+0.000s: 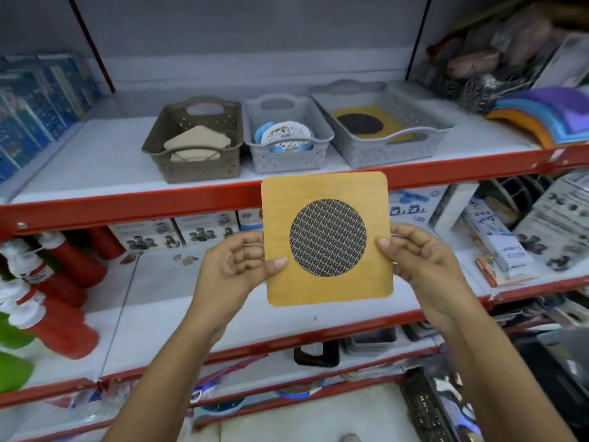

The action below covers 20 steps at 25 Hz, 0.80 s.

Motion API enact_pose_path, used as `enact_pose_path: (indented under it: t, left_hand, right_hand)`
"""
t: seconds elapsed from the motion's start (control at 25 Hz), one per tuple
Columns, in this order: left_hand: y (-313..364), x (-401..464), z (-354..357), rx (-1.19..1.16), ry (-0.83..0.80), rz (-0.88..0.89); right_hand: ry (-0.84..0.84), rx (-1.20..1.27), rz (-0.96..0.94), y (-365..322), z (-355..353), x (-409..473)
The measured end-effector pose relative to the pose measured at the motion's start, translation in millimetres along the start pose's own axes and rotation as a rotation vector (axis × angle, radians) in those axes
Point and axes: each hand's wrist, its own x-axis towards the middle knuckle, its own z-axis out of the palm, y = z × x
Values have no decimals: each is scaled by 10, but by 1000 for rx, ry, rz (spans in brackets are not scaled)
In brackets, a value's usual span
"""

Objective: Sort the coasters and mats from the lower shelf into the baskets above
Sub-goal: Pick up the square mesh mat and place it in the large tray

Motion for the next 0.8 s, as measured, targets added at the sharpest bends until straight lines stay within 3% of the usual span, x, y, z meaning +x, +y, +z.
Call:
enact_pose_path:
  t: [0.16,0.4,0.52,0.68,0.8]
  left_hand:
    - [439,203,430,64,80,223]
    - [987,830,1214,-7,109,286]
    - [1177,1255,1489,207,64,259]
    - [1298,1638,1622,546,-224,152]
    - [1267,1854,1636,983,-132,285]
  right_hand:
    - [21,-2,-194,-473,-161,335]
    - [-18,9,-234,-1165,-722,1260]
    - [-96,-196,-226,-1416,-896,1754]
    - [-386,-548,-164,-1577,-919,2129]
    - [-522,-815,-245,-1552,-901,2306]
